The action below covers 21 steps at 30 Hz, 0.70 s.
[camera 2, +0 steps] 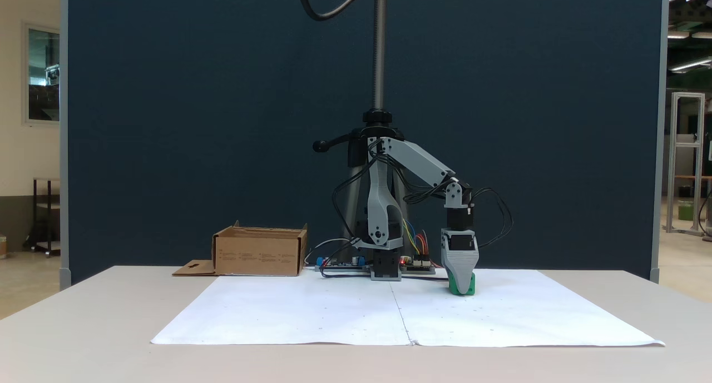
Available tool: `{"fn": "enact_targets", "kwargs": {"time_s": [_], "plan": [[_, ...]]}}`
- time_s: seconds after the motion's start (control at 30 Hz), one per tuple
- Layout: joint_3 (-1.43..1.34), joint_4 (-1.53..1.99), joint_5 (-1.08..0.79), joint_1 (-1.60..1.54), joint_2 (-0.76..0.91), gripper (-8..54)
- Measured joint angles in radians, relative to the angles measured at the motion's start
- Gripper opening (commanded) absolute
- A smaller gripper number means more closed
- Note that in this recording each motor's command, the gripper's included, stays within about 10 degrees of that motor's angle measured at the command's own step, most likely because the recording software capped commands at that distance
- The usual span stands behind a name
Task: Grasp a green dice and put it in the bin.
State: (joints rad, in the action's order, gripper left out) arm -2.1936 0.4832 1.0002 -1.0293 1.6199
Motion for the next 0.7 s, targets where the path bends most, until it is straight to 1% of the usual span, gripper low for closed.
{"fn": "enact_targets", "kwargs": {"time_s": [0.13,0.2,0.27,0.33,0.57,0.7], "plan": [[0.0,-0.009,0.002,0.0,0.0,26.3],[0.0,-0.009,0.002,0.012,0.0,21.1],[0.0,-0.009,0.002,0.02,0.0,17.8],[0.0,-0.009,0.003,0.037,0.0,12.5],[0.0,-0.014,0.003,0.158,0.026,12.1],[-0.002,-0.023,0.002,0.367,0.153,12.1]]}}
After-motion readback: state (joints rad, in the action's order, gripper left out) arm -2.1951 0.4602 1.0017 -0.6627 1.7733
